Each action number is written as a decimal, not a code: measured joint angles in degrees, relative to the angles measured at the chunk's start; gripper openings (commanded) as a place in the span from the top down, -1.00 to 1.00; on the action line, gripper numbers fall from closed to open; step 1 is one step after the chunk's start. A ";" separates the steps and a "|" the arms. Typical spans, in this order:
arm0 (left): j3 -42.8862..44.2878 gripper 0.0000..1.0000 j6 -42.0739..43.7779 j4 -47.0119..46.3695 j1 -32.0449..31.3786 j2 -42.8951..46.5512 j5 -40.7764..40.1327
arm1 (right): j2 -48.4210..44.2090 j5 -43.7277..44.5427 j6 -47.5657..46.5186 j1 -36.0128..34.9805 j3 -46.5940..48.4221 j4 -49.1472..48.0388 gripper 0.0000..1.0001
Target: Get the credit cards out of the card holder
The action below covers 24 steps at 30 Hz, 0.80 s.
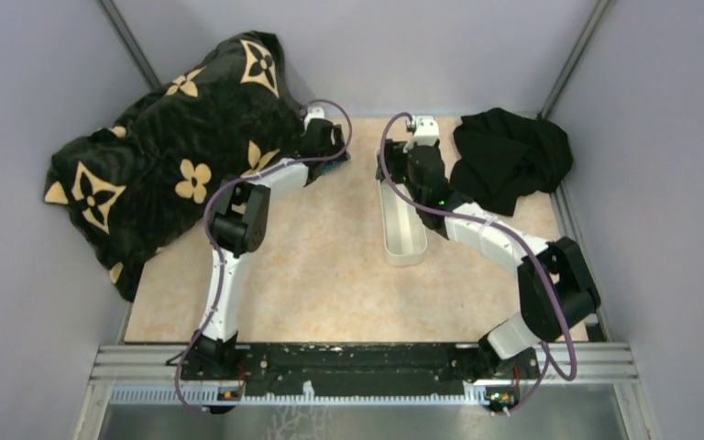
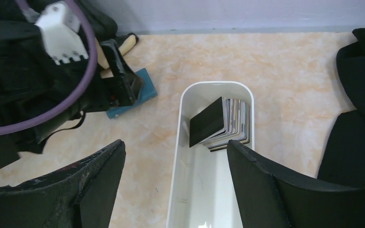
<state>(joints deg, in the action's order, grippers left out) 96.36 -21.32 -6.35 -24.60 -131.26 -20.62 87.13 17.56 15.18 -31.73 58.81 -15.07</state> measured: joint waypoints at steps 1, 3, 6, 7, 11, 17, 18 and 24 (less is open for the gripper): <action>3.26 -0.88 0.55 1.97 0.04 -2.51 0.04 | -0.81 0.24 -0.02 0.02 -0.50 -0.26 -0.57; 7.98 -0.88 1.73 4.52 0.24 -6.27 0.07 | -1.49 0.63 -0.02 0.02 -1.46 -0.50 -0.57; 10.67 -0.88 2.58 7.45 0.74 -7.50 0.39 | -1.46 0.81 -0.02 0.02 -2.62 -0.15 -0.57; 10.47 -0.87 2.47 8.13 0.92 -7.32 0.55 | -1.46 0.81 0.00 0.02 -2.93 0.11 -0.57; 2.45 -0.86 0.28 6.75 1.20 -2.86 2.27 | -0.68 0.50 0.11 0.04 -2.91 -0.02 -0.57; -16.41 -0.87 -3.50 5.16 0.98 9.92 5.11 | 3.08 -1.09 0.52 0.04 -1.70 0.28 -0.57; -19.28 -0.87 -4.09 5.25 0.85 12.07 5.64 | 3.78 -1.18 0.52 0.04 -1.22 0.37 -0.57; -34.91 -0.94 -6.97 5.46 -1.84 24.37 6.73 | 4.79 -1.46 1.22 0.59 -0.50 1.44 -0.59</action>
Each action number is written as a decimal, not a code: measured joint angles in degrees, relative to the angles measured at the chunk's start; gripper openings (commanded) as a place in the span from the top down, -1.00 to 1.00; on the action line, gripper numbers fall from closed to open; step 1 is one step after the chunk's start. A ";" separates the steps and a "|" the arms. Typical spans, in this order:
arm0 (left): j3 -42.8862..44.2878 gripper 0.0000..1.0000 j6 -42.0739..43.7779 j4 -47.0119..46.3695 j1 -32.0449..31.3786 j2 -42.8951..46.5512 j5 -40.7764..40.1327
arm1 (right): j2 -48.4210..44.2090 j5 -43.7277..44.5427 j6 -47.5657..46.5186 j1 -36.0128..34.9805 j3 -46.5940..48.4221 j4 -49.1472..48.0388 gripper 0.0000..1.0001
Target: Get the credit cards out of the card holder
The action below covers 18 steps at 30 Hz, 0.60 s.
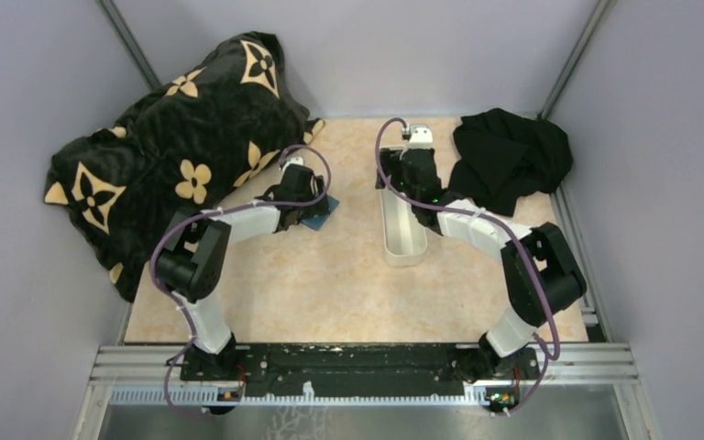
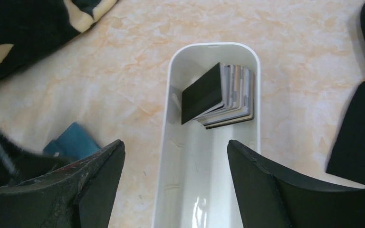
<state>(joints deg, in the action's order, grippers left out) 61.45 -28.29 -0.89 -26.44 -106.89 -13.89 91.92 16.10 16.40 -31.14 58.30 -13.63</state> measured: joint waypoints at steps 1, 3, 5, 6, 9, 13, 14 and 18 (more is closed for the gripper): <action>-2.27 -0.94 -0.46 0.04 -0.83 1.92 -0.02 | 0.00 -0.37 0.74 0.76 0.00 0.57 -0.59; -5.79 -0.95 -1.14 1.03 -2.36 5.49 0.28 | 0.00 -1.22 2.43 3.21 0.00 1.79 -0.59; -8.09 -0.98 -1.46 1.44 -3.52 7.96 1.27 | 0.00 -1.46 3.78 6.27 0.00 3.30 -0.58; -9.09 -0.98 -1.18 1.25 -4.11 8.96 2.01 | 0.00 -1.42 4.17 7.54 0.00 3.98 -0.53; -11.96 -0.98 1.55 -2.19 -6.01 11.85 4.68 | 0.00 -0.98 4.50 9.88 -0.17 5.38 -0.25; -10.71 -0.98 5.03 -6.95 -9.09 12.11 9.16 | -0.07 -0.79 5.33 9.49 -1.66 6.62 0.32; -9.73 -0.98 5.60 -7.63 -9.99 11.82 9.77 | -0.09 -0.55 5.81 9.46 -2.40 7.04 0.34; -7.96 -0.98 7.02 -11.45 -12.50 11.65 11.72 | -1.60 0.37 7.52 9.49 -7.45 7.48 0.34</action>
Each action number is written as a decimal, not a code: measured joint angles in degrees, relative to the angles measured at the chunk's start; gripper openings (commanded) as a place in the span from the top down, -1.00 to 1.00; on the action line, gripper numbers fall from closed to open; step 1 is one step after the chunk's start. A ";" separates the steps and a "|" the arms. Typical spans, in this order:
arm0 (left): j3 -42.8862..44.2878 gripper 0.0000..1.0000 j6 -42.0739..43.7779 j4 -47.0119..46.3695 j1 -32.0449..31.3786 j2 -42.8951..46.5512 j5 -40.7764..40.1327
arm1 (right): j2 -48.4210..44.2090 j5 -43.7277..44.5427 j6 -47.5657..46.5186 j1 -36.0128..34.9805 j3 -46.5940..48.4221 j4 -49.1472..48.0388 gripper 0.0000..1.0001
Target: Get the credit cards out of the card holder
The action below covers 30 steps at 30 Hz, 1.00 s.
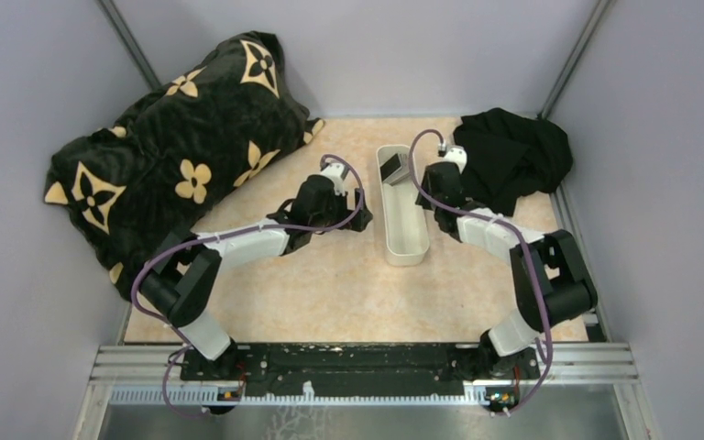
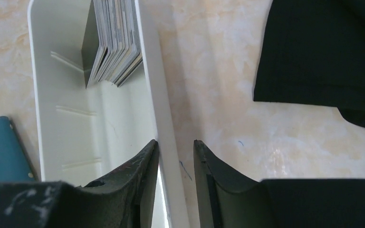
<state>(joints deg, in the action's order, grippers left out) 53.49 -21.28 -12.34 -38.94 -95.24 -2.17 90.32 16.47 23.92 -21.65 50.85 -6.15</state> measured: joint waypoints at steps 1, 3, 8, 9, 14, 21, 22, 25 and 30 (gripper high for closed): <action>0.00 -0.98 0.28 -0.55 -0.35 0.00 0.28 | -0.79 0.13 0.26 0.04 -1.03 -0.42 0.36; -0.04 -0.98 0.50 -0.70 -0.48 0.00 0.31 | -3.13 0.04 0.76 0.07 -3.13 -0.37 0.38; -0.96 -0.98 0.57 -1.03 -0.28 0.66 -0.20 | -6.84 -0.39 1.70 0.17 -7.13 -0.79 0.41; -1.07 -0.98 0.57 -1.01 -0.28 0.76 -0.31 | -7.13 -0.57 1.86 0.17 -7.76 -1.22 0.41; -1.07 -0.98 0.55 -1.64 -0.28 0.76 -0.52 | -7.89 -1.55 2.45 0.20 -9.64 -3.34 0.61; -1.07 -0.98 0.35 -1.81 -0.28 0.31 -1.03 | -7.89 -0.72 2.08 0.28 -8.57 -1.73 0.59; -1.07 -0.98 0.31 -1.77 -0.28 0.15 -1.25 | -7.89 -0.66 2.03 0.44 -8.20 -1.03 0.59; -1.07 -0.98 0.15 -1.77 -0.28 0.04 -1.66 | -7.78 -0.61 1.79 1.64 -6.82 1.29 0.59; -1.27 -0.98 0.09 -1.84 -0.28 0.07 -2.82 | -6.01 -0.35 1.55 4.26 -3.50 3.87 0.48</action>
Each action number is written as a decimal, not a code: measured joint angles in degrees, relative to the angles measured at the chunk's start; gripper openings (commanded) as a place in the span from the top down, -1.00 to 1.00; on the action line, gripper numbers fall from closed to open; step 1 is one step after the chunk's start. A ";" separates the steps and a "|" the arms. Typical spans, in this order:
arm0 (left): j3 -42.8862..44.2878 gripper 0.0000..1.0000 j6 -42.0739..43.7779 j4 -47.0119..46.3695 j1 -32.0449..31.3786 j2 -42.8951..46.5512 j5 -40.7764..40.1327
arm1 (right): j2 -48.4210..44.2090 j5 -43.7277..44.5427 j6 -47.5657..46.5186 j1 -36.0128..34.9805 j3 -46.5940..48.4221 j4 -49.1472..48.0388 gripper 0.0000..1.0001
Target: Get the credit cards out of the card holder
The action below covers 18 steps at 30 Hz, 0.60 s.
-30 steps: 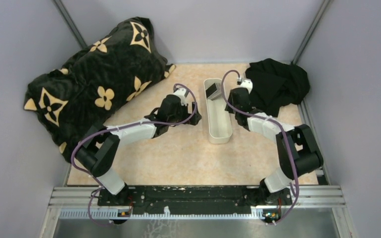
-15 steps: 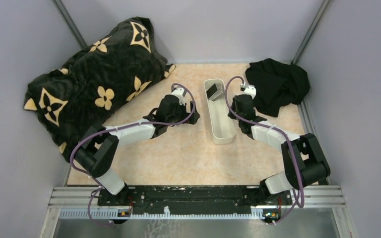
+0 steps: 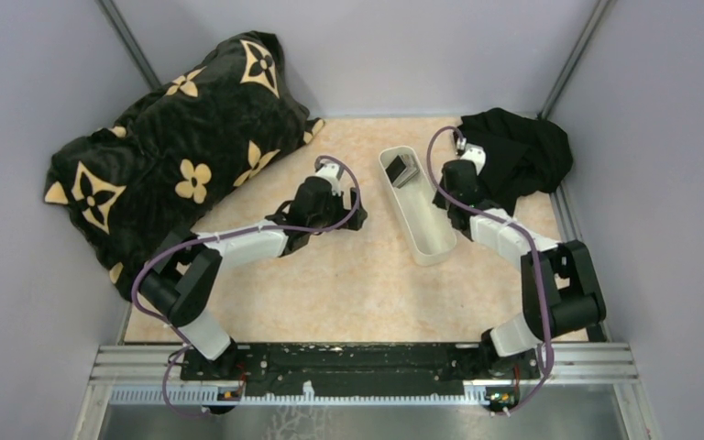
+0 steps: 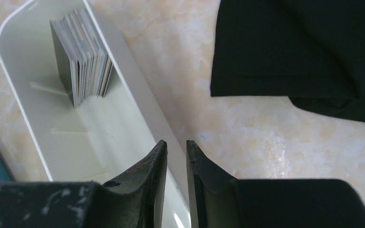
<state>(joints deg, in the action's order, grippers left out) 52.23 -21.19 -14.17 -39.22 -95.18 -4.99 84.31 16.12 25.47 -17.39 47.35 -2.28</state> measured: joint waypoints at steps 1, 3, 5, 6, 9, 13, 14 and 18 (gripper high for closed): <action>-0.13 -0.98 -0.02 0.02 0.00 0.00 -0.20 | 0.46 0.33 -0.20 0.48 0.83 0.33 0.41; -0.68 -0.98 -0.02 0.04 0.11 0.00 -0.70 | 0.83 0.61 -0.61 1.11 2.05 0.72 0.05; -1.33 -0.98 -0.22 0.09 0.39 0.00 -1.31 | 0.76 0.48 -1.51 1.36 2.73 0.35 -0.15; -1.66 -0.98 -0.48 0.09 0.59 0.02 -1.40 | 0.66 0.35 -2.14 1.18 2.93 0.17 -0.17; -3.10 -0.96 -2.71 0.00 2.95 0.72 -0.44 | -0.02 0.90 -5.01 -1.97 3.65 0.04 -0.01; -6.56 -0.91 -6.60 -0.37 8.94 3.08 0.96 | 1.40 -1.64 -6.49 -8.52 8.28 -0.39 0.06; -7.52 -0.90 -7.63 -0.28 10.60 3.76 0.94 | 2.38 -2.49 -6.51 -9.75 9.75 -1.01 0.06; -9.92 -0.84 -9.99 0.48 13.00 6.43 -0.35 | 9.18 -6.43 -6.91 -13.03 16.41 -2.43 0.09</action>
<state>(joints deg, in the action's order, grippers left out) 42.30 -31.18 -13.69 -26.22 -88.75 -5.34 93.49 9.69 18.57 -30.41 63.77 -4.71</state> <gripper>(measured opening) 0.938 0.471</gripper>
